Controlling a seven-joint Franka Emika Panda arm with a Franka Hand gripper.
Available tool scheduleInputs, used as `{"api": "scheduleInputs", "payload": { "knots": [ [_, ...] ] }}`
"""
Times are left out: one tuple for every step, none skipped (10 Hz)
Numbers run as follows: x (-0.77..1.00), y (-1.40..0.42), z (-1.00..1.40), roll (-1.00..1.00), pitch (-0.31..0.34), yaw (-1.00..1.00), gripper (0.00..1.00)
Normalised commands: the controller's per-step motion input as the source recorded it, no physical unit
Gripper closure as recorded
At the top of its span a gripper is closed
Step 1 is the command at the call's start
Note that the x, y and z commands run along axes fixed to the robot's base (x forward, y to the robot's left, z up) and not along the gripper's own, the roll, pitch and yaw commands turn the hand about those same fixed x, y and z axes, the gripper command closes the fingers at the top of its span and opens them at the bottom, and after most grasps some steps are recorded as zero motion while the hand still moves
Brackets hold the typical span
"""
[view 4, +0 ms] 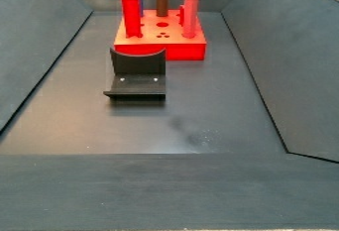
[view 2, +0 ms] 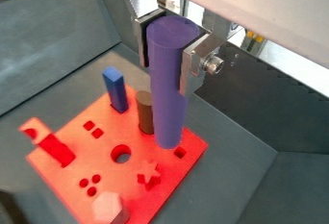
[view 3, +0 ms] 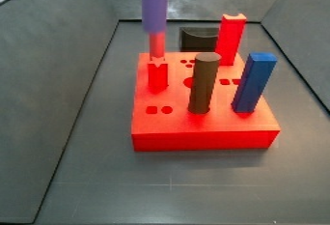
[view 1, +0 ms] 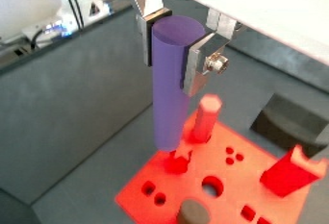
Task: Pick up the round object. Move up. Move to above the board. Insert the round object.
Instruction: Insert the round object.
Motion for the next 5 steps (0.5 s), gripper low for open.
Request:
{"api": "scheduleInputs", "payload": {
  "knots": [
    [0.26, -0.17, -0.35, 0.01, -0.046, 0.0, 1.0],
    [0.53, 0.0, -0.04, 0.05, 0.073, 0.0, 1.0],
    [0.77, 0.07, 0.0, 0.05, 0.124, 0.0, 1.0],
    [0.9, 0.09, 0.0, 0.06, 0.124, 0.0, 1.0],
    [0.89, 0.11, 0.0, 0.18, 0.146, 0.0, 1.0]
  ]
}}
